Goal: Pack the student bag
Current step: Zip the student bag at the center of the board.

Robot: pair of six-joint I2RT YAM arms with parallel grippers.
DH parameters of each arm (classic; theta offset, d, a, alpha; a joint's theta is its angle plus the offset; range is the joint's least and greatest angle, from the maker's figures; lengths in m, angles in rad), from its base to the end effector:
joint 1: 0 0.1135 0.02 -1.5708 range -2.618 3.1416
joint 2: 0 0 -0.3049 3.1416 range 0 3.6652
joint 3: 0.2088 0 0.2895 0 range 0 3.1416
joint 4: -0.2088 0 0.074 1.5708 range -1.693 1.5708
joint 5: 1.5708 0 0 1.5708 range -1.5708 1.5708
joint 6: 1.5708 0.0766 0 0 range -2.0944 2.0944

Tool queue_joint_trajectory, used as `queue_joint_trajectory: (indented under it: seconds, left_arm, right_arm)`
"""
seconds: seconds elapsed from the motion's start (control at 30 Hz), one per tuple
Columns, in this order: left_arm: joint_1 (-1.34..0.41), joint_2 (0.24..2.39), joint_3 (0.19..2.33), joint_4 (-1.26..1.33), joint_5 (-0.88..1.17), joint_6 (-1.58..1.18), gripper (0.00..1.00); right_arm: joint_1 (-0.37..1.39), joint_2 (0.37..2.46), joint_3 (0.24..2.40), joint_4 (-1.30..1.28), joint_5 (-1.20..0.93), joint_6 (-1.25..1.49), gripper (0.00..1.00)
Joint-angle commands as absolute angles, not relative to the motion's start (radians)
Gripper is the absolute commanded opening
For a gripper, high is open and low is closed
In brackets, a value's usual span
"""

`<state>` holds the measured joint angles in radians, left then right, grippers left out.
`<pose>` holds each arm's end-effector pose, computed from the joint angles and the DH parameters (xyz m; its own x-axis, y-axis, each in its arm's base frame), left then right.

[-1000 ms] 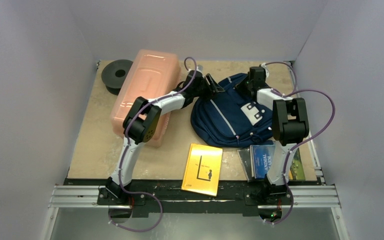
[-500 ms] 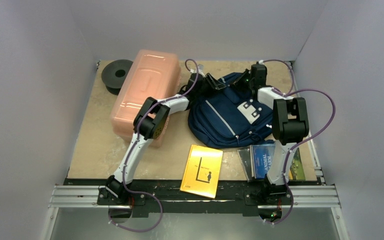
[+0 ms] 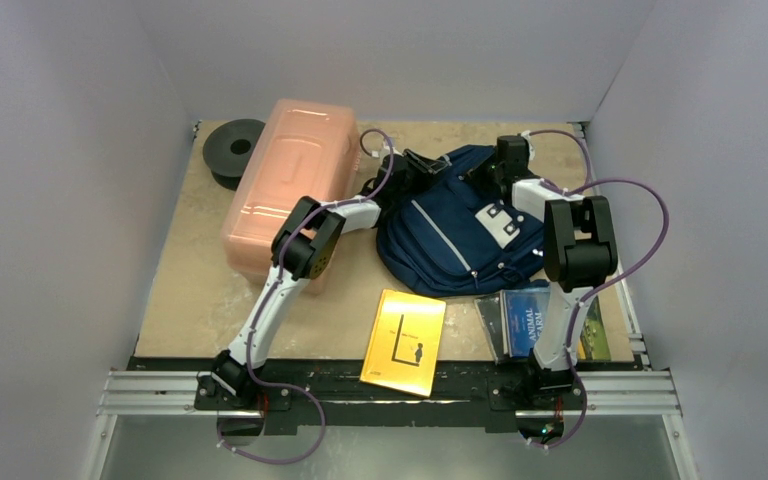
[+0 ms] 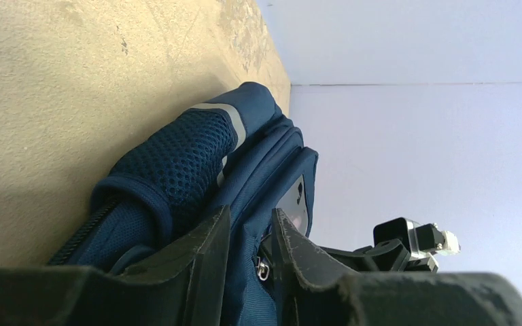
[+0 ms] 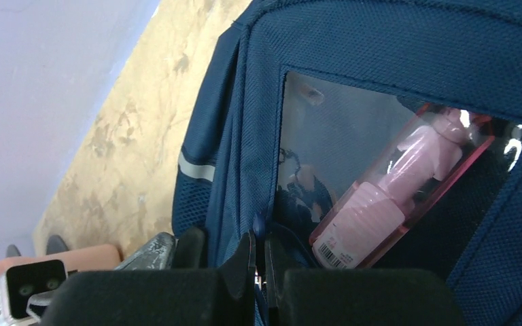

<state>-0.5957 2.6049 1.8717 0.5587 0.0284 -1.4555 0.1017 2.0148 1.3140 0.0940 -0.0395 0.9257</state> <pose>0.5624 -0.3839 0.0983 -0.5967 -0.7951 -0.1084 -0.0756 0.1901 -0.9788 0.5268 0.0568 0.1662 -0.4479 0.7569 -0.4759 0.3729 0.6420 0.6699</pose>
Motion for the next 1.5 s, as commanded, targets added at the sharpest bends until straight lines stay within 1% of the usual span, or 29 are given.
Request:
queue_joint_trajectory:
  seconds: [0.0, 0.07, 0.17, 0.27, 0.37, 0.4, 0.43, 0.5, 0.57, 0.63, 0.7, 0.73, 0.8, 0.9, 1.07, 1.27, 1.33, 1.4, 1.47]
  left_arm:
    - [-0.589, 2.657, 1.884, 0.545, -0.086, -1.435, 0.27]
    - [-0.59, 2.66, 1.879, 0.565, -0.097, -1.439, 0.23]
    - [-0.593, 2.654, 1.865, 0.574, -0.115, -1.437, 0.2]
    - [-0.598, 2.646, 1.855, 0.572, -0.133, -1.433, 0.14]
    - [-0.597, 2.653, 1.854, 0.591, -0.117, -1.439, 0.13]
    - [-0.595, 2.658, 1.87, 0.572, -0.088, -1.431, 0.15]
    - [-0.593, 2.663, 1.903, 0.547, -0.05, -1.396, 0.21]
    - [-0.592, 2.663, 1.973, 0.539, 0.05, -1.262, 0.36]
    - [-0.6, 2.626, 1.998, 0.462, 0.109, -1.186, 0.55]
    - [-0.592, 2.596, 1.991, 0.428, 0.181, -1.161, 0.61]
    - [-0.581, 2.574, 1.976, 0.383, 0.227, -1.145, 0.71]
    - [-0.577, 2.577, 2.005, 0.319, 0.261, -1.13, 0.73]
    - [-0.569, 2.597, 2.06, 0.227, 0.338, -1.125, 0.72]
    - [-0.562, 2.585, 2.016, 0.242, 0.38, -1.166, 0.67]
    - [-0.563, 2.597, 2.035, 0.225, 0.455, -1.13, 0.6]
    - [-0.563, 2.6, 2.017, 0.266, 0.552, -1.132, 0.44]
    - [-0.563, 2.605, 2.023, 0.302, 0.594, -1.119, 0.45]
    - [-0.563, 2.619, 2.065, 0.266, 0.626, -1.088, 0.5]
    - [-0.564, 2.631, 2.091, 0.267, 0.646, -1.086, 0.52]
  right_arm:
    - [0.096, 1.96, 1.324, 0.003, 0.033, 0.873, 0.0]
    - [0.095, 1.959, 1.324, -0.048, 0.047, 0.839, 0.0]
    - [0.095, 1.928, 1.305, -0.039, 0.05, 0.801, 0.0]
    - [0.095, 1.887, 1.322, -0.048, 0.063, 0.737, 0.0]
    - [0.096, 1.853, 1.36, -0.064, 0.084, 0.686, 0.0]
    - [0.096, 1.847, 1.362, -0.044, 0.064, 0.673, 0.0]
    - [0.095, 1.847, 1.364, -0.02, 0.019, 0.667, 0.0]
    - [0.093, 1.866, 1.379, -0.006, -0.048, 0.678, 0.0]
    - [0.092, 1.889, 1.395, 0.009, -0.102, 0.689, 0.0]
    - [0.089, 1.912, 1.4, 0.043, -0.161, 0.713, 0.0]
    - [0.088, 1.93, 1.401, 0.076, -0.205, 0.739, 0.0]
    - [0.087, 1.937, 1.401, 0.094, -0.223, 0.757, 0.0]
    - [0.083, 1.953, 1.406, 0.117, -0.253, 0.794, 0.0]
    - [0.079, 1.96, 1.411, 0.139, -0.279, 0.837, 0.0]
    - [0.075, 1.966, 1.423, 0.145, -0.293, 0.853, 0.0]
    - [0.073, 1.969, 1.414, 0.18, -0.305, 0.891, 0.0]
    - [0.072, 1.973, 1.421, 0.186, -0.309, 0.901, 0.0]
    - [0.072, 1.978, 1.432, 0.186, -0.311, 0.905, 0.0]
    - [0.072, 1.98, 1.437, 0.188, -0.314, 0.908, 0.0]
